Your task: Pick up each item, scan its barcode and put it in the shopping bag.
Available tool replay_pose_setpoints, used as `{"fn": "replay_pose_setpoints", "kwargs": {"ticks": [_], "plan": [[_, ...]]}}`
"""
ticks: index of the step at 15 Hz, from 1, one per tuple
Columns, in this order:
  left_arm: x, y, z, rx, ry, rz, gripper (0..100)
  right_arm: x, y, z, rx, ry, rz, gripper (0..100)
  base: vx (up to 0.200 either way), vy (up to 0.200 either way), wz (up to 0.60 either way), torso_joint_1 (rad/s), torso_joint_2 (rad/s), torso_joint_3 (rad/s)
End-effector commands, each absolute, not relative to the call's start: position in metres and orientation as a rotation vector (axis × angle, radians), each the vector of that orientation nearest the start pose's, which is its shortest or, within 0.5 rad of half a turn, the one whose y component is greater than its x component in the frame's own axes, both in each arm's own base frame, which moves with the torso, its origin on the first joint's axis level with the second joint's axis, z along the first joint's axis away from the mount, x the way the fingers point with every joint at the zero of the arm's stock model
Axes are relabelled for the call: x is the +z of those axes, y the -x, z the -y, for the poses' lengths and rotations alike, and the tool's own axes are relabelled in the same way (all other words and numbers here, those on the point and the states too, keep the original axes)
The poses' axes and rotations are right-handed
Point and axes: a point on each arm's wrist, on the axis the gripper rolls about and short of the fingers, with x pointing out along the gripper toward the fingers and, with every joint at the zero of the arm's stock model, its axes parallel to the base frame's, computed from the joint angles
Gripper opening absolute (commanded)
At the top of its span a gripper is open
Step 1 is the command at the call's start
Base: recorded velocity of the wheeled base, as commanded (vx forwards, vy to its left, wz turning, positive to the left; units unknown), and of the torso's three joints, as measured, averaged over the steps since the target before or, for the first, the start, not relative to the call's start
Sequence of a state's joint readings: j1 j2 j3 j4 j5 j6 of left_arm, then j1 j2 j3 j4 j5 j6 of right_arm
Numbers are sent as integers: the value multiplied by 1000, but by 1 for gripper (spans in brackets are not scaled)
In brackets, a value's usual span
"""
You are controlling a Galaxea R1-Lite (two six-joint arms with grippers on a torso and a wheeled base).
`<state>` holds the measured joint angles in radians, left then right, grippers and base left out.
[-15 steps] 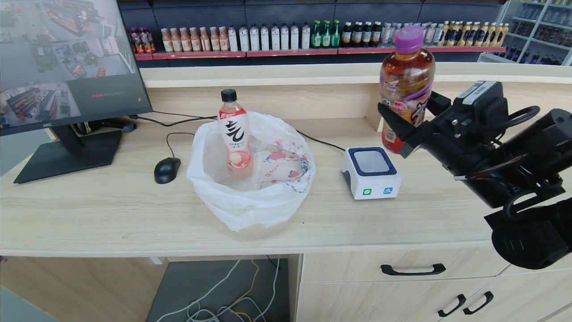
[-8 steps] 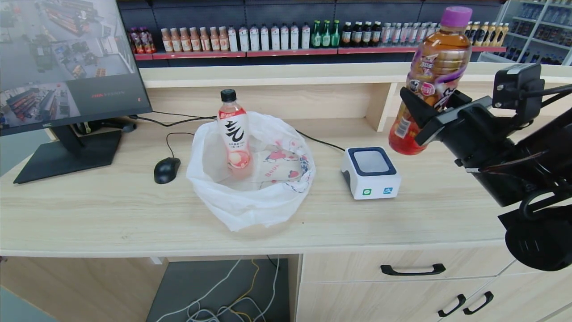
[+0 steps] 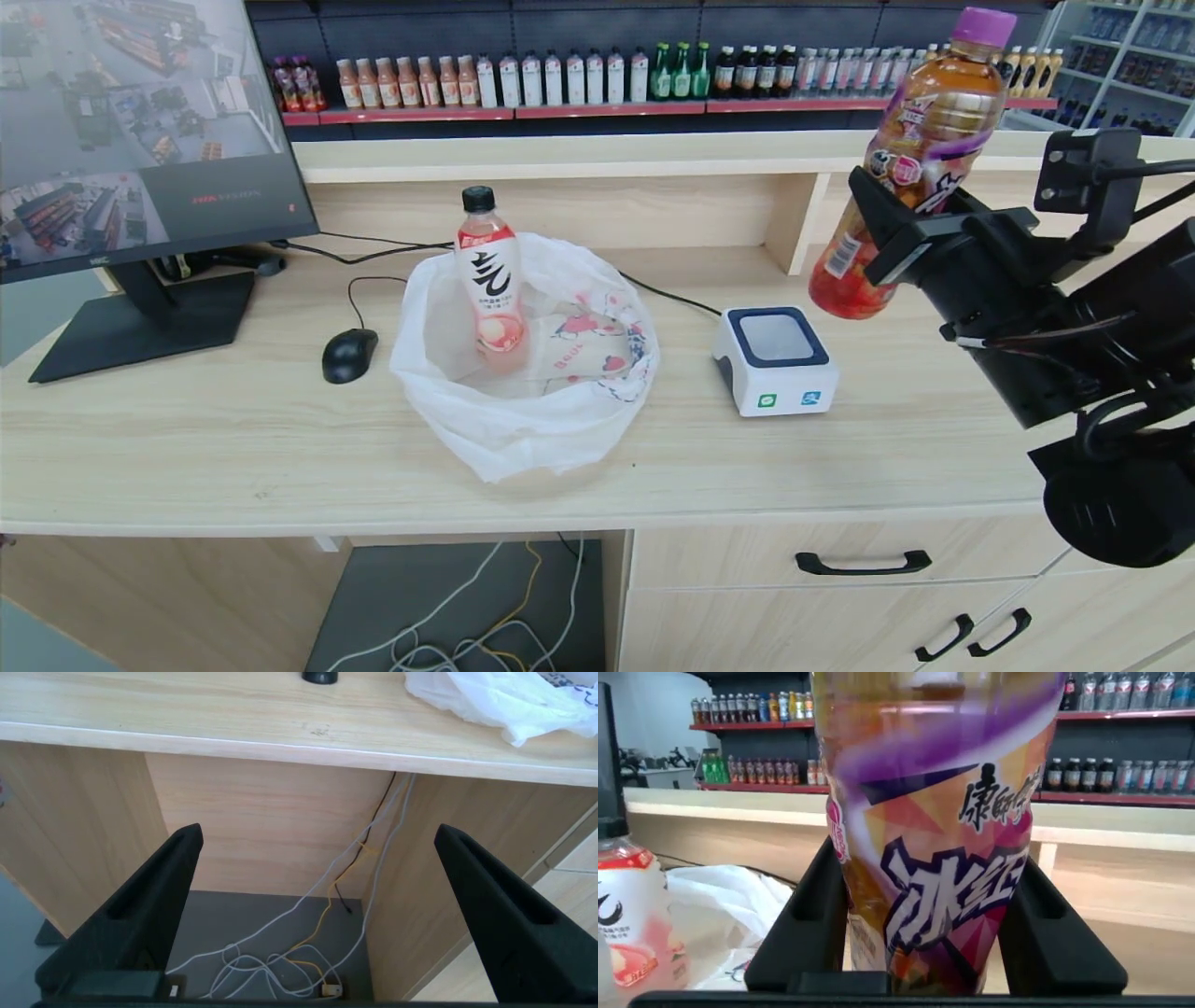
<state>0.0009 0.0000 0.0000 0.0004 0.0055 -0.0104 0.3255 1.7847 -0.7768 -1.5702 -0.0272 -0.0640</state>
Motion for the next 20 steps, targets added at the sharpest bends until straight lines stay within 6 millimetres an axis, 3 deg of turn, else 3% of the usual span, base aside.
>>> {"fn": "replay_pose_setpoints", "kwargs": {"ticks": [1, 3, 12, 20], "plan": [[75, 23, 0, 8, 12, 0, 100, 239, -296, -90, 245, -33, 562, 0, 0, 0, 0, 0, 0, 0], [75, 23, 0, 8, 9, 0, 100, 239, -297, -88, 243, -44, 558, 0, 0, 0, 0, 0, 0, 0], [75, 23, 0, 8, 14, 0, 100, 233, -300, -88, 242, -42, 540, 0, 156, 200, 0, 5, 3, 3], [75, 23, 0, 8, 12, 0, 100, 231, -299, -89, 245, -42, 529, 0, 0, 0, 0, 0, 0, 0]]}}
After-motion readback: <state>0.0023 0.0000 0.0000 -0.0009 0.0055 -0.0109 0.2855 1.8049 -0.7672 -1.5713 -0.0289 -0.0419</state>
